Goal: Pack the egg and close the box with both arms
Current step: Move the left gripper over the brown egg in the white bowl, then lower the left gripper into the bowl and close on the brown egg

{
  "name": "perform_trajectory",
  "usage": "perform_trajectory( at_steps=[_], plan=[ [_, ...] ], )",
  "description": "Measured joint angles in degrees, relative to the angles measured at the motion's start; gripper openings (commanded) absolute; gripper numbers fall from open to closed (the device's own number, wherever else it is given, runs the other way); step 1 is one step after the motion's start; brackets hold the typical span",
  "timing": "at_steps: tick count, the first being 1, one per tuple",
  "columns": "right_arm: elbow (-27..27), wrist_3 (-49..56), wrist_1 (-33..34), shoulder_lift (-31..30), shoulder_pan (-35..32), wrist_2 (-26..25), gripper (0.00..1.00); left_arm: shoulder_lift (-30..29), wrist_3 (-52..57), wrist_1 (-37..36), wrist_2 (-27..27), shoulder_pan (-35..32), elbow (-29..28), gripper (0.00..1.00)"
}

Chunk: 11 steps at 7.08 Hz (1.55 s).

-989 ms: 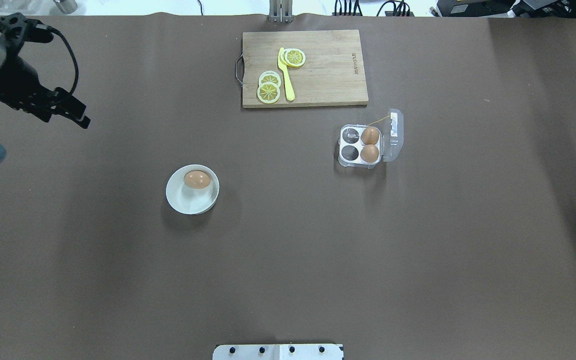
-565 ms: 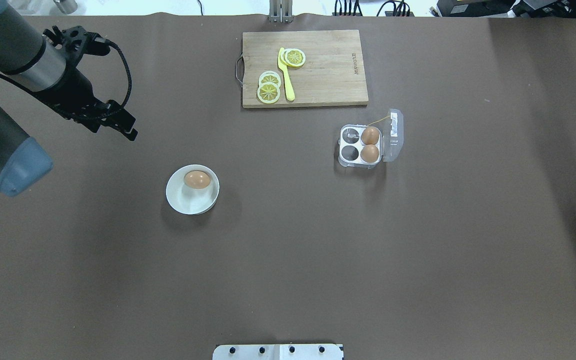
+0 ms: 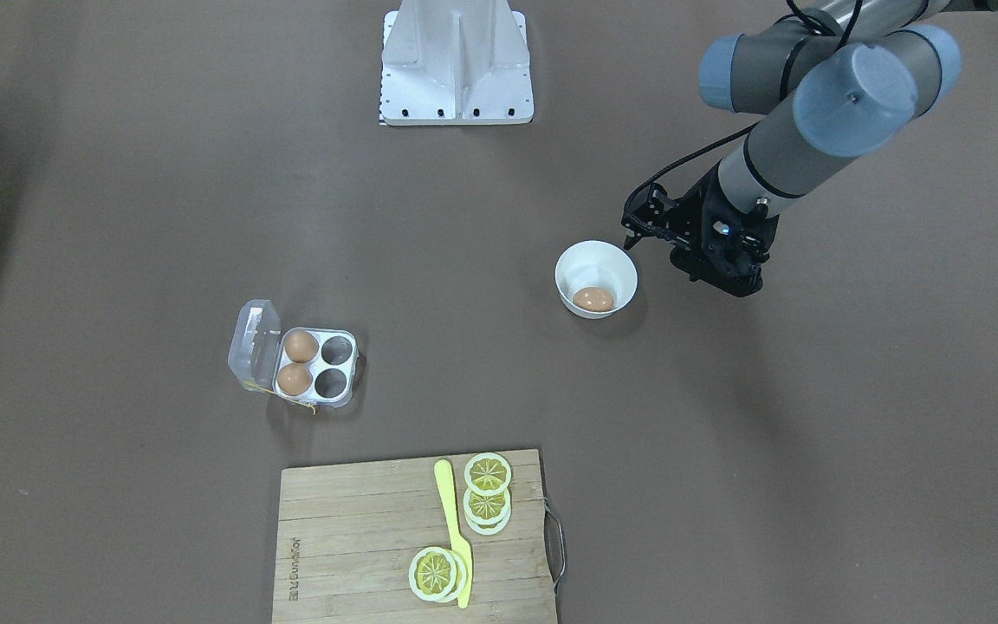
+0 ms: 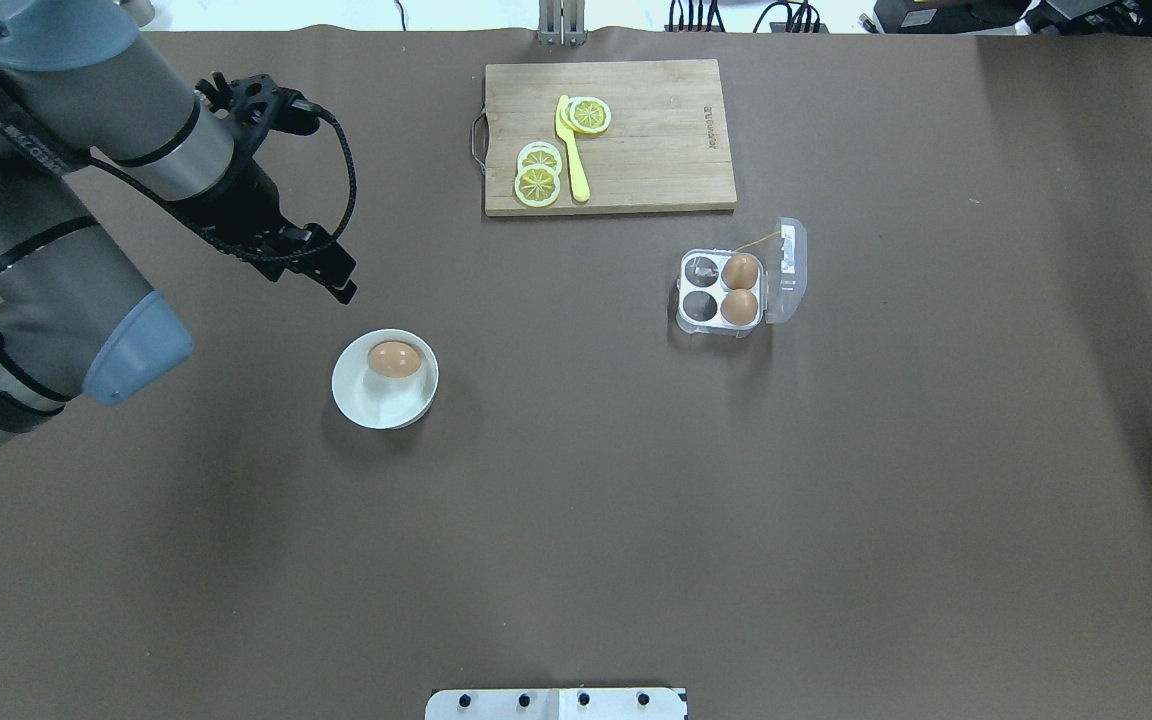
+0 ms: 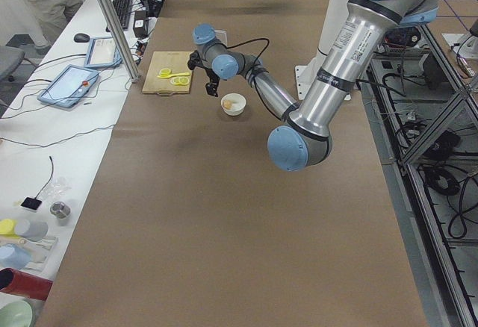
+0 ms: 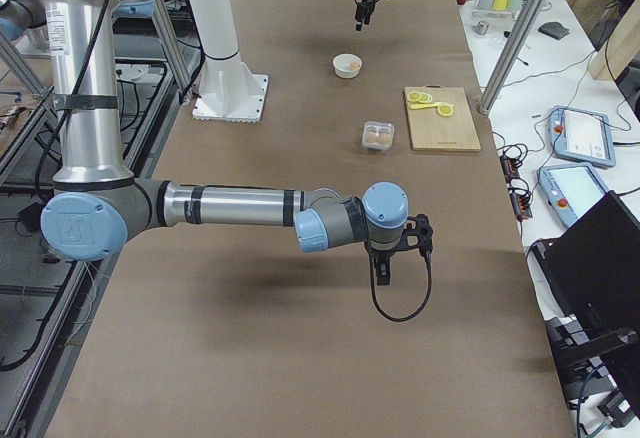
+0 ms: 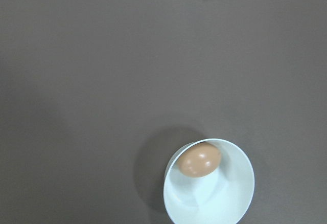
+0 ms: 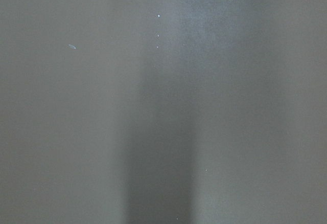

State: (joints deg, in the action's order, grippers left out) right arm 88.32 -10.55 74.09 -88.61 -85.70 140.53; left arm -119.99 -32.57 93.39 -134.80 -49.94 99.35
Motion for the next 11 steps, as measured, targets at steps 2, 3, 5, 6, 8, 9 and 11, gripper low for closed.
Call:
perform_trajectory(
  at_steps=[2,3,5,6,8,9,11],
  plan=[
    [0.0,0.1,0.0,-0.1,0.0,0.0,1.0,-3.0,-0.1,6.8,0.1,1.0,-6.7,0.97],
    [0.0,0.1,0.0,-0.1,-0.1,0.0,1.0,-3.3,0.1,9.4,0.1,1.4,-8.8,0.97],
    [0.0,0.1,0.0,-0.1,-0.1,0.0,1.0,-3.4,0.6,10.9,0.1,2.2,-10.9,0.97],
    [0.0,0.1,0.0,0.0,0.0,0.0,1.0,-3.3,0.8,11.0,0.2,2.6,-11.2,0.97],
    [0.0,0.1,0.0,0.0,0.0,0.0,1.0,-3.1,1.0,10.9,1.0,3.8,-11.3,0.97],
    [0.0,0.1,0.0,0.0,0.0,0.0,1.0,-3.1,1.0,10.9,1.8,4.7,-11.3,0.97],
    [0.0,0.1,0.0,0.0,0.1,0.0,1.0,-2.8,1.7,11.0,2.6,5.8,-11.4,0.97]
  ],
)
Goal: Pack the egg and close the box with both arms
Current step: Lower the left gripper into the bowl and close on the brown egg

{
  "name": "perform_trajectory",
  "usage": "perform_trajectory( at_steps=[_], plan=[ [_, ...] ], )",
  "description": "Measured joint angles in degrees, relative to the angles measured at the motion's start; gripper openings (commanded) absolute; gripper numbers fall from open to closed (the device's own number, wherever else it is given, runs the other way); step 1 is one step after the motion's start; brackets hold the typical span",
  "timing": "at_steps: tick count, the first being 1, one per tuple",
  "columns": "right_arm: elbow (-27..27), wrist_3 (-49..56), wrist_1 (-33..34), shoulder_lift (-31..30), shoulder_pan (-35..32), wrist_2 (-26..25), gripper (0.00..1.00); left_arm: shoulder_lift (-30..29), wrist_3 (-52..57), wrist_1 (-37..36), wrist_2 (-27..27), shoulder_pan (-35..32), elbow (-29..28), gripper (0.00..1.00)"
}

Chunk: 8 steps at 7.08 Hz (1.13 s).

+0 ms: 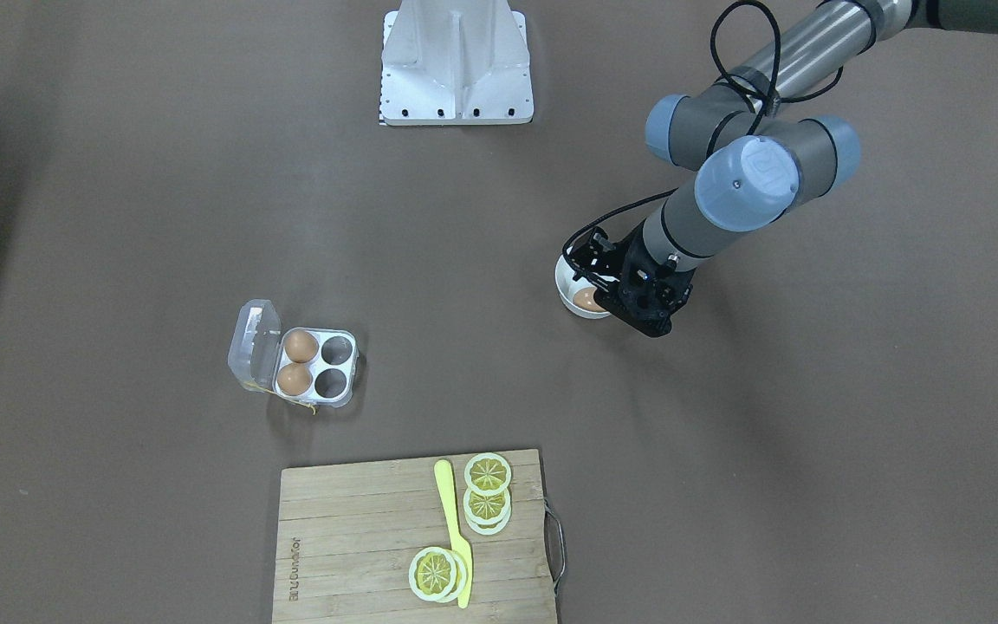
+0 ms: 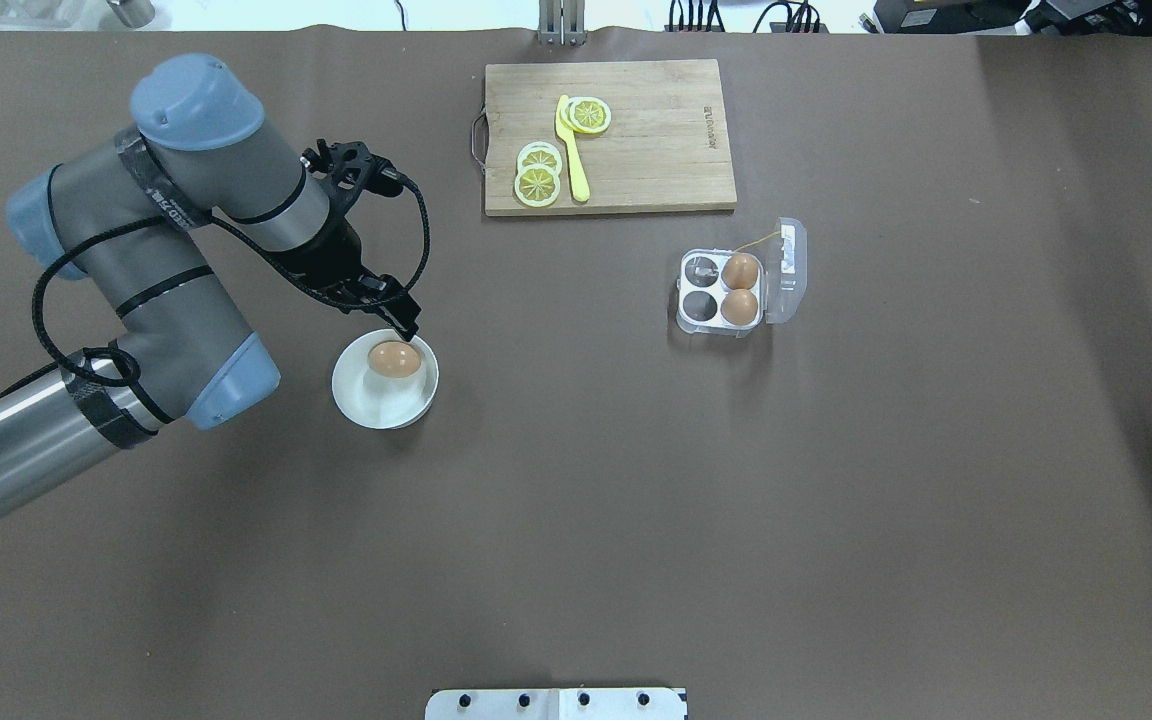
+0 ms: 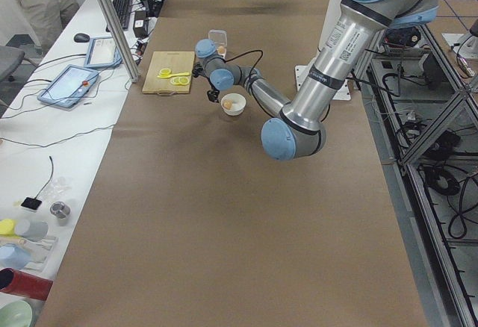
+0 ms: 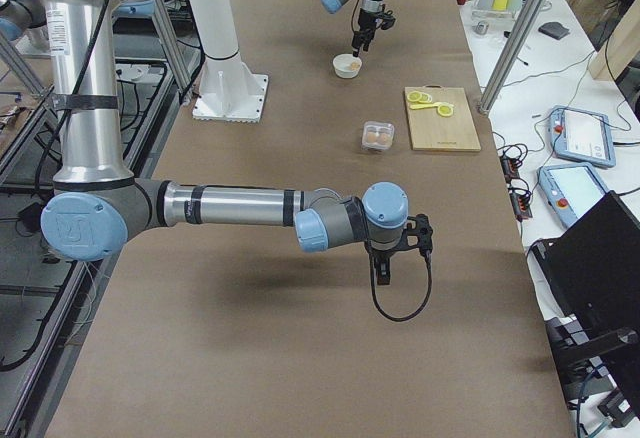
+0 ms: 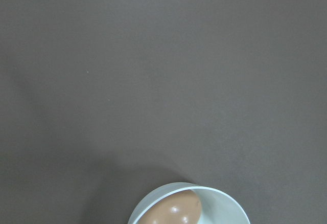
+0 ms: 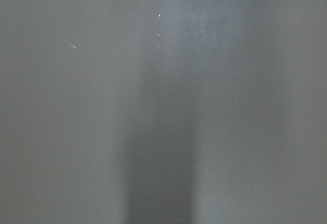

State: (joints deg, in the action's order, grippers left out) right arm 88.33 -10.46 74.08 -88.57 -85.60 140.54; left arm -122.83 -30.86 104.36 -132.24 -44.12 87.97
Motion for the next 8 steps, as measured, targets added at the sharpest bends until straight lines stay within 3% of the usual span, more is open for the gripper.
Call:
perform_trajectory(
  at_steps=[3,4,8],
  plan=[
    [0.0,0.0,0.0,0.1,0.2,0.0,1.0,0.6,2.2,0.0,0.1,0.6,0.0,0.91],
    [-0.1,0.0,0.0,0.1,0.2,0.0,1.0,0.5,2.3,0.0,0.1,0.8,0.0,0.81],
    [-0.2,0.1,0.0,0.1,0.3,0.0,1.0,0.3,2.4,0.0,1.6,2.6,-0.2,0.82]
  ],
)
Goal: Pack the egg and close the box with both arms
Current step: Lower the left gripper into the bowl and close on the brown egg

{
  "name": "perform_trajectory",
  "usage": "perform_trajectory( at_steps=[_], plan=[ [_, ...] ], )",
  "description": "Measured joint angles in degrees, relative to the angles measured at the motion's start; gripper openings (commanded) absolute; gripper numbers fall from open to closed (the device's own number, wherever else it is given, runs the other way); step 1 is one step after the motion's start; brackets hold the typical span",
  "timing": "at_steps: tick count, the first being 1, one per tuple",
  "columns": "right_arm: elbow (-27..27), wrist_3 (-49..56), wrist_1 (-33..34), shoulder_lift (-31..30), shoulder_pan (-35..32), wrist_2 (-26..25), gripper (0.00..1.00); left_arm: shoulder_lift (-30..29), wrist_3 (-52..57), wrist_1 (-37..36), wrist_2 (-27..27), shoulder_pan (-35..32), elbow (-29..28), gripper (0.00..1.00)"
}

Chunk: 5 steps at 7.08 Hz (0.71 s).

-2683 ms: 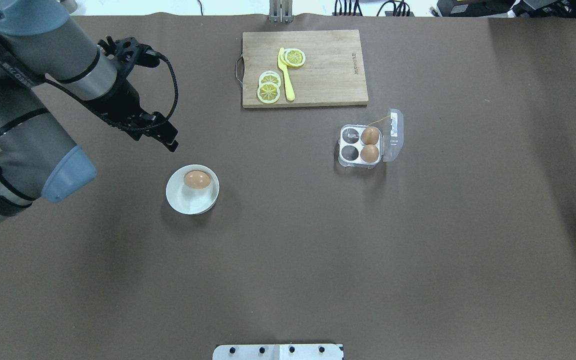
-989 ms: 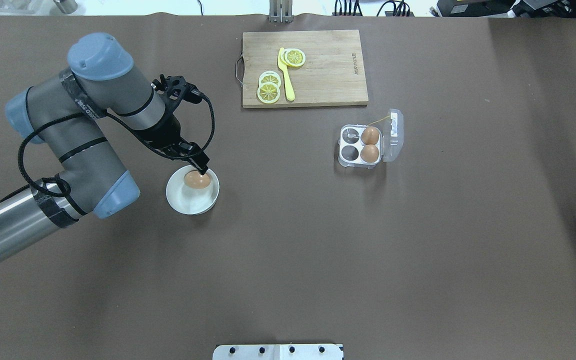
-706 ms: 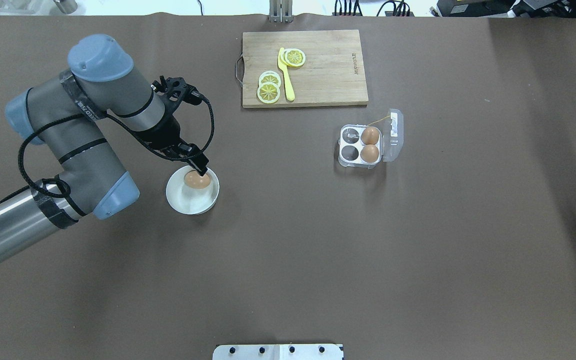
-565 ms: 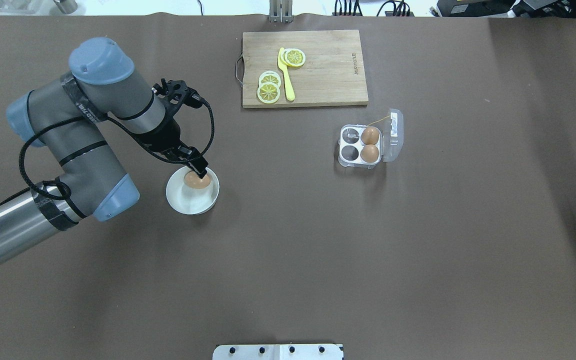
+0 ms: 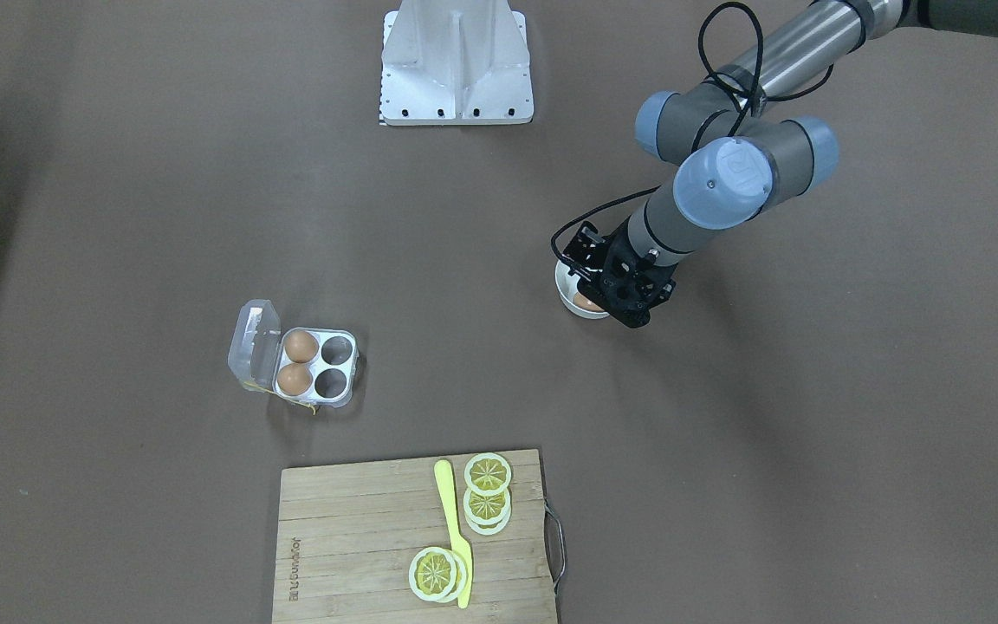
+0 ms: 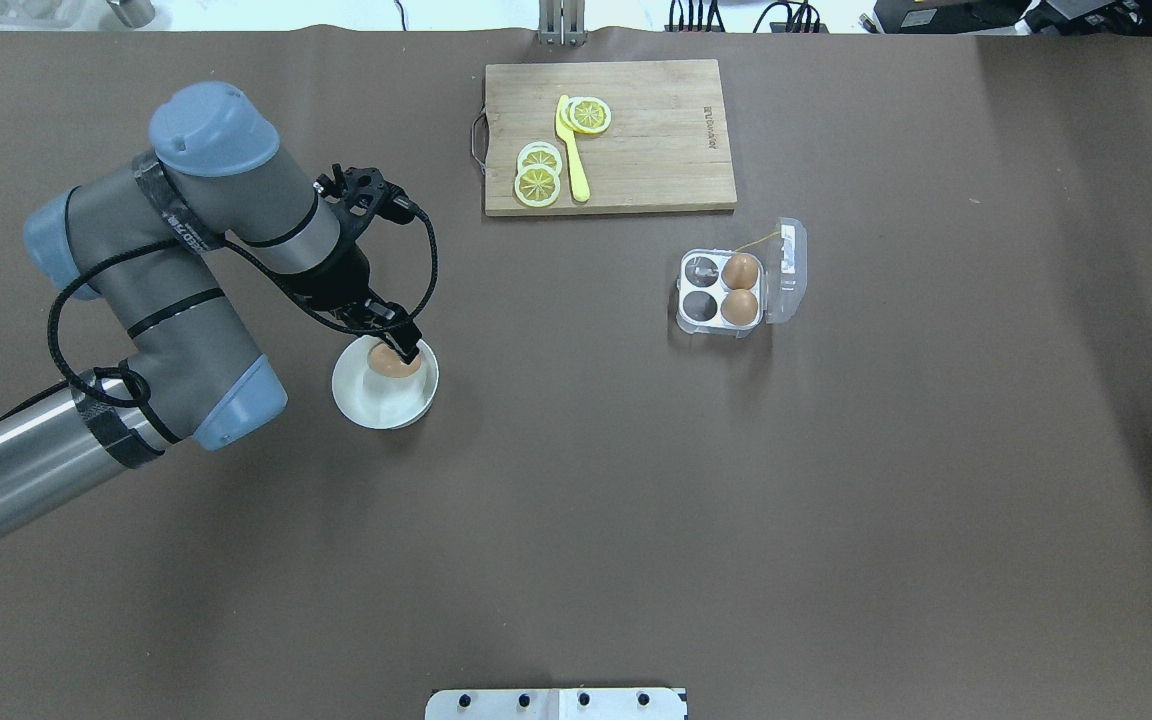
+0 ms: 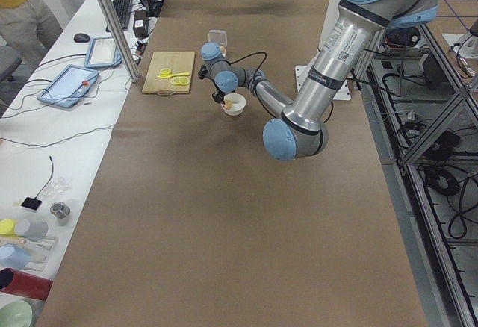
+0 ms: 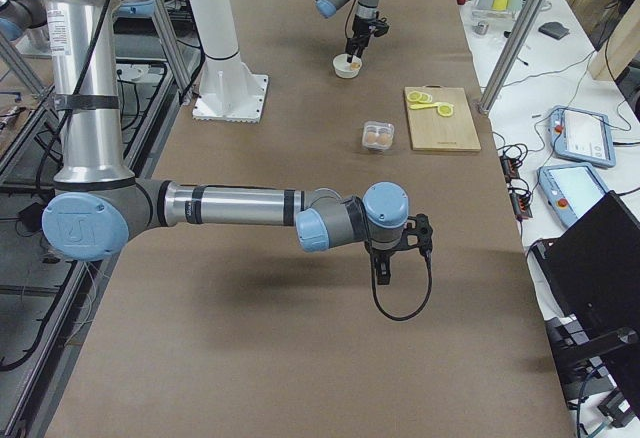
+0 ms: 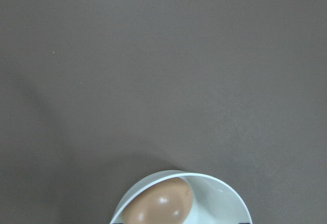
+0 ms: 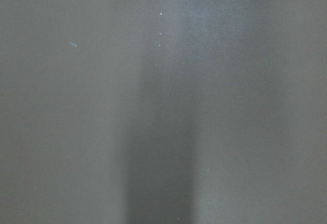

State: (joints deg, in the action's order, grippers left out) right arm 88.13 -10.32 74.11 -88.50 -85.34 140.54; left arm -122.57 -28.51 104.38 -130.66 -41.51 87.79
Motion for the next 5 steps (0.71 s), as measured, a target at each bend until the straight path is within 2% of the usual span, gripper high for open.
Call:
perform_trajectory(
  at_steps=[5],
  plan=[
    [-0.5,0.3,0.0,-0.1,0.0,0.0,1.0,-0.1,0.4,0.0,1.5,1.1,-1.5,0.81]
  ],
)
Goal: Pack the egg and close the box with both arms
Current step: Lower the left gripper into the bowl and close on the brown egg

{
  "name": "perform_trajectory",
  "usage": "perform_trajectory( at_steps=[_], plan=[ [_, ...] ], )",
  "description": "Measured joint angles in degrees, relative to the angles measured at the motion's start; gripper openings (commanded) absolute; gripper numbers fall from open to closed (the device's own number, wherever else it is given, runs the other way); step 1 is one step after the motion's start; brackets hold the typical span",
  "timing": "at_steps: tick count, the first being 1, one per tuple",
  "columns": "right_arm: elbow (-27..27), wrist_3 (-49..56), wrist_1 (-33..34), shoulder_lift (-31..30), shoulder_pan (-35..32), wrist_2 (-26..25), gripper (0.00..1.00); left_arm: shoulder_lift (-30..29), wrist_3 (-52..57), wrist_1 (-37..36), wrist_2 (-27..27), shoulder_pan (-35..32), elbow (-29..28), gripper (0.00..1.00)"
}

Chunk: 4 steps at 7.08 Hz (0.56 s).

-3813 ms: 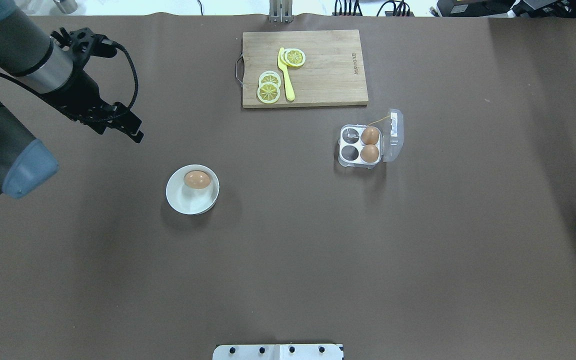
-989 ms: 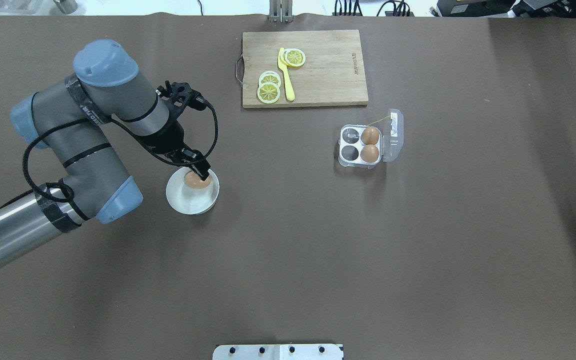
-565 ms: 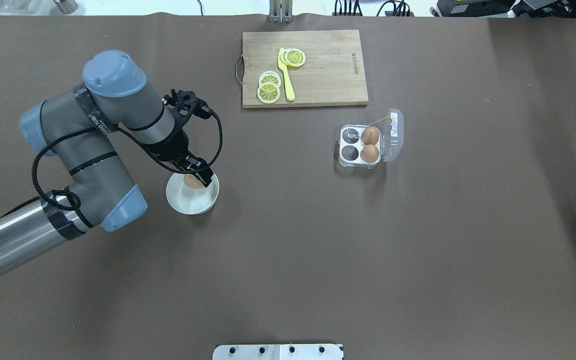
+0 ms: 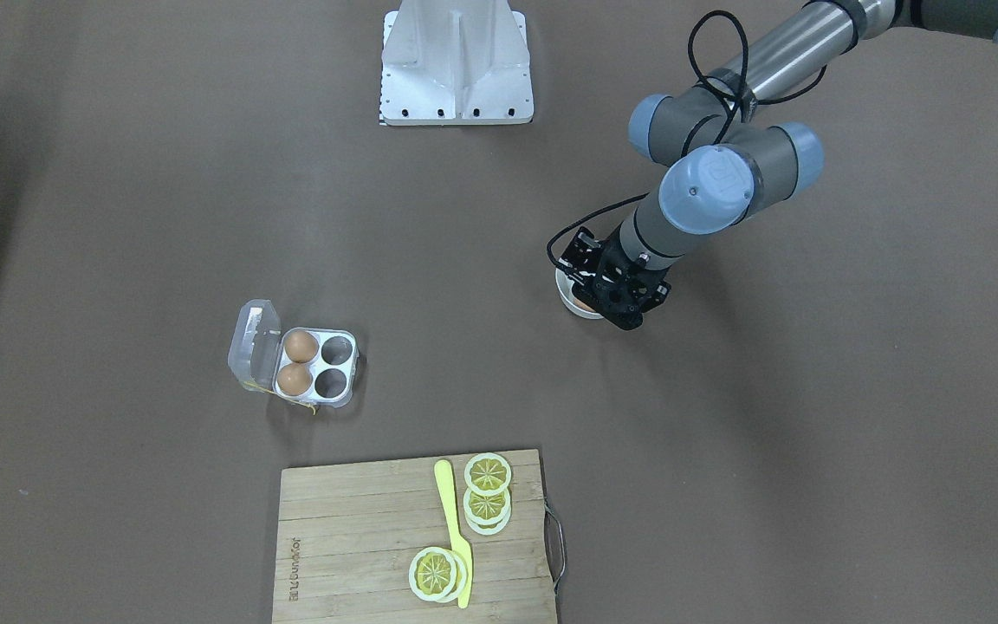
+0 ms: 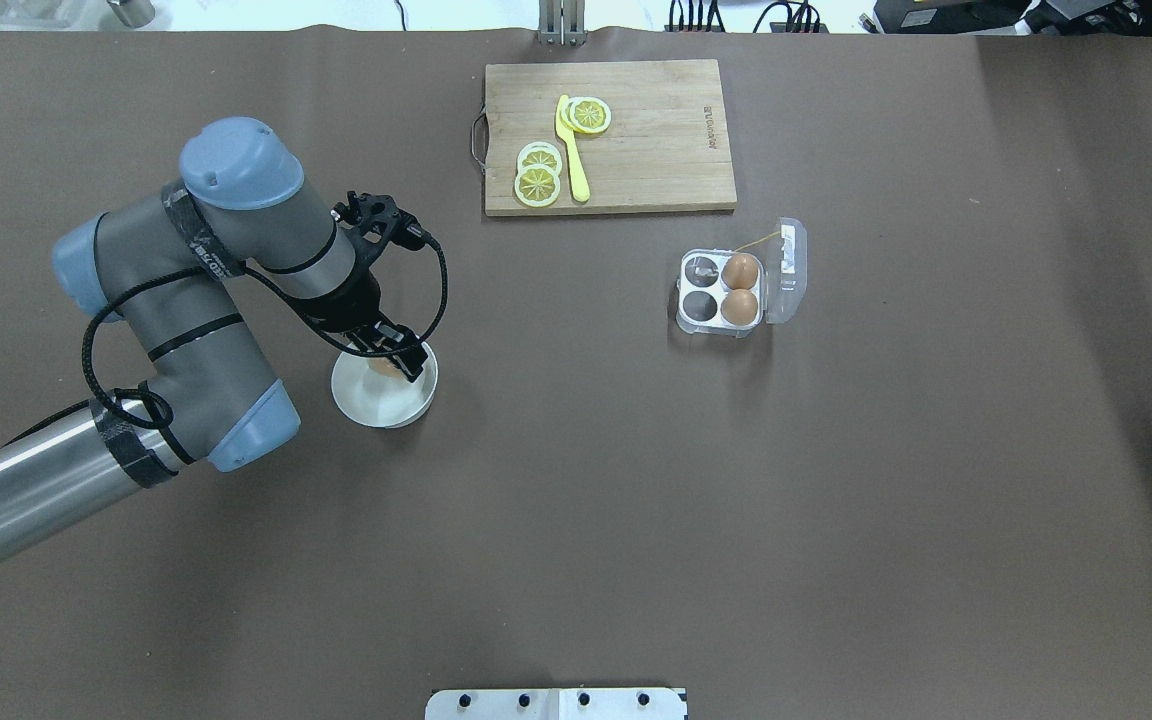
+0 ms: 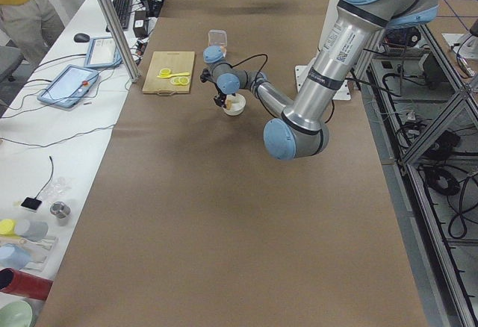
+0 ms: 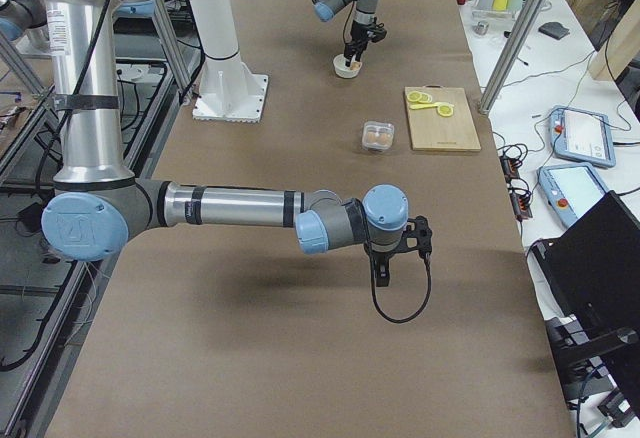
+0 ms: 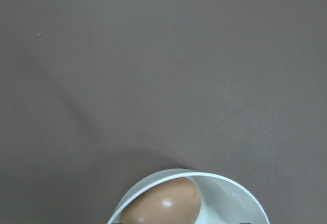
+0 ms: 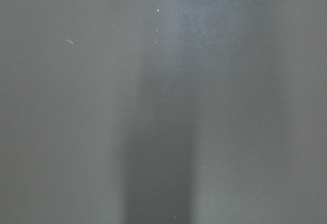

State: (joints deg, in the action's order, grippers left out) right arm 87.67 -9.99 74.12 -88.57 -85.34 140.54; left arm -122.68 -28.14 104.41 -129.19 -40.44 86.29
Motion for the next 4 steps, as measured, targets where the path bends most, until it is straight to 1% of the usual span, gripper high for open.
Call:
perform_trajectory(
  at_steps=[1,2,4],
  plan=[
    [-0.1,0.0,0.0,0.0,0.0,0.0,1.0,-0.1,0.5,0.0,0.4,0.1,-0.4,0.78],
    [-0.2,0.0,0.0,0.0,0.0,0.0,1.0,-0.3,0.9,0.0,1.1,0.1,-0.6,0.66],
    [-0.2,0.1,0.0,0.0,0.0,0.0,1.0,-0.4,1.1,0.0,1.6,0.1,-0.7,0.58]
  ],
)
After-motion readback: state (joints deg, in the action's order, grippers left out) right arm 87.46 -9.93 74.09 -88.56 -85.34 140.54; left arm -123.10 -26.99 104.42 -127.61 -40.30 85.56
